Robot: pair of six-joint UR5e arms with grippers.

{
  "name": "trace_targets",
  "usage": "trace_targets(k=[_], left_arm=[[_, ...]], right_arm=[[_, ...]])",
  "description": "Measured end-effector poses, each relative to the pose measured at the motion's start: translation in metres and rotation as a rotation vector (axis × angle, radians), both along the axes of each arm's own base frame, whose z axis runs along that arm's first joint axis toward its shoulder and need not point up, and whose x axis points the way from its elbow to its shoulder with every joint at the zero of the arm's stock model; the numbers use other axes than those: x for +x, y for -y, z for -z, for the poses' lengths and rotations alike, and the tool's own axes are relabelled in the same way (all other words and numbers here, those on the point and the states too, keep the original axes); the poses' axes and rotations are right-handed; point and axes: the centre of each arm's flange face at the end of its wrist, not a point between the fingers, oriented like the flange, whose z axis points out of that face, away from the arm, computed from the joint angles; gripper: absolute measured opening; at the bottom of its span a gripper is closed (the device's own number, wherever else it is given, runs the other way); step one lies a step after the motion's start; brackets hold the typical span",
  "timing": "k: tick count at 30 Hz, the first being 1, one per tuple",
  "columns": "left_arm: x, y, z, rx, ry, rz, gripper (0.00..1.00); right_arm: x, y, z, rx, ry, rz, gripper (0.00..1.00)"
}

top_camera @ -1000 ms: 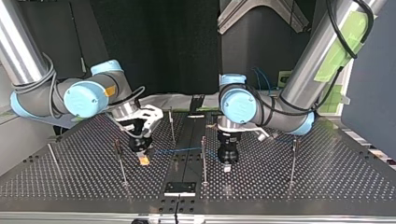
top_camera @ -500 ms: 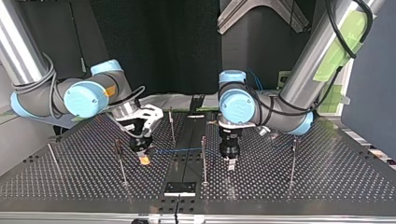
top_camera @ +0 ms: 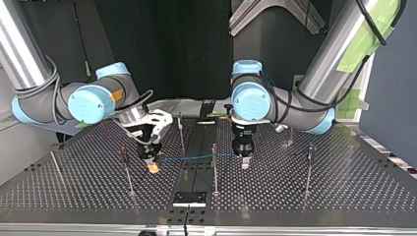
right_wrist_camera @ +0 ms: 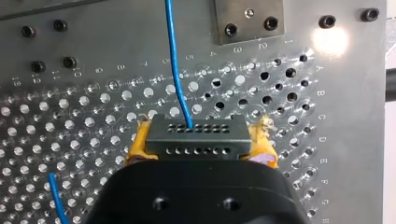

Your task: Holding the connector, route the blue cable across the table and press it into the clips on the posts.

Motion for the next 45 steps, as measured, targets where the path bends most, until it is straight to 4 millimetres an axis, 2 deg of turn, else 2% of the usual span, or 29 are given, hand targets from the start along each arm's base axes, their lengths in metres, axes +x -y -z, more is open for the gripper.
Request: trace_targets(k=[12, 23, 31, 35, 39, 45], left_arm=[[-0.047, 0.010, -0.015, -0.040, 0.042, 0.095, 1.00], [-0.100, 0.012, -0.020, -0.027, 0.032, 0.138, 1.00], [-0.141, 0.017, -0.023, 0.017, 0.044, 0.166, 1.00], [-0.154, 0.021, -0.034, 0.021, 0.068, 0.172, 1.00], [-0.157, 0.035, -0.042, 0.031, 0.082, 0.173, 1.00], [-0.156, 0.059, -0.041, 0.064, 0.076, 0.175, 1.00]], right_arm=[[-0.008, -0.005, -0.016, 0.006, 0.014, 0.007, 0.00], [-0.012, -0.010, -0.011, 0.037, 0.005, 0.010, 0.00], [-0.017, -0.014, 0.011, 0.077, -0.019, 0.034, 0.00], [-0.023, -0.015, 0.026, 0.101, -0.037, 0.048, 0.00], [-0.030, -0.015, 0.040, 0.126, -0.052, 0.063, 0.00], [-0.040, -0.011, 0.046, 0.138, -0.060, 0.080, 0.00]])
